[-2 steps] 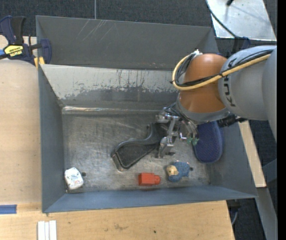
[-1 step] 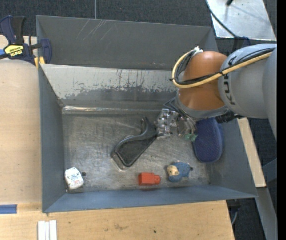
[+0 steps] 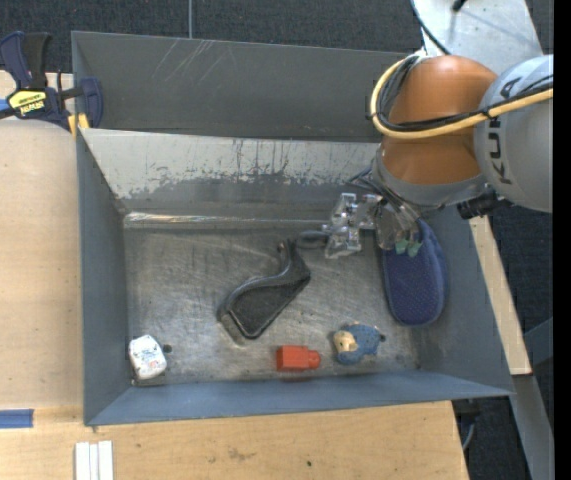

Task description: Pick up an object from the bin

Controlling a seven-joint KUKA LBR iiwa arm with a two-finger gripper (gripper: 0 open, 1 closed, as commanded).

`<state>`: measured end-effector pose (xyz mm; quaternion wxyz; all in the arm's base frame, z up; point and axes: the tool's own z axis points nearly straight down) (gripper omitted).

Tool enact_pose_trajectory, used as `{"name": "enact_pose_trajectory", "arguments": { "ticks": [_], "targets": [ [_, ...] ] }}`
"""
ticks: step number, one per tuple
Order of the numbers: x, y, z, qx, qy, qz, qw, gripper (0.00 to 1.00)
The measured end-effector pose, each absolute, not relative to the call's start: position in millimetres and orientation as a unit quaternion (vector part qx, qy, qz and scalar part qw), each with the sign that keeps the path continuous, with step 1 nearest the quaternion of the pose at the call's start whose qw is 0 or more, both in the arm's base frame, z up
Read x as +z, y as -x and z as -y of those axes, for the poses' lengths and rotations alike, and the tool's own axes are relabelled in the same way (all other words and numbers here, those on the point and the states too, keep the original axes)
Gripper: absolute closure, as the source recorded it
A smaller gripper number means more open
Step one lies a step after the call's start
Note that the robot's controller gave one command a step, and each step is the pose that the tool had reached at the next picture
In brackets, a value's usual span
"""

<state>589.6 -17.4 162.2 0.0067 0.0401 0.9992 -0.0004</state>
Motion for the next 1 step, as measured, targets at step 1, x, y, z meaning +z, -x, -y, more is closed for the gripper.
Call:
{"name": "enact_pose_trajectory", "arguments": {
  "ticks": [1],
  "targets": [
    [222.7, -592.7, 31.3, -0.001, -0.025, -1.000, 0.006, 1.00]
  ]
}}
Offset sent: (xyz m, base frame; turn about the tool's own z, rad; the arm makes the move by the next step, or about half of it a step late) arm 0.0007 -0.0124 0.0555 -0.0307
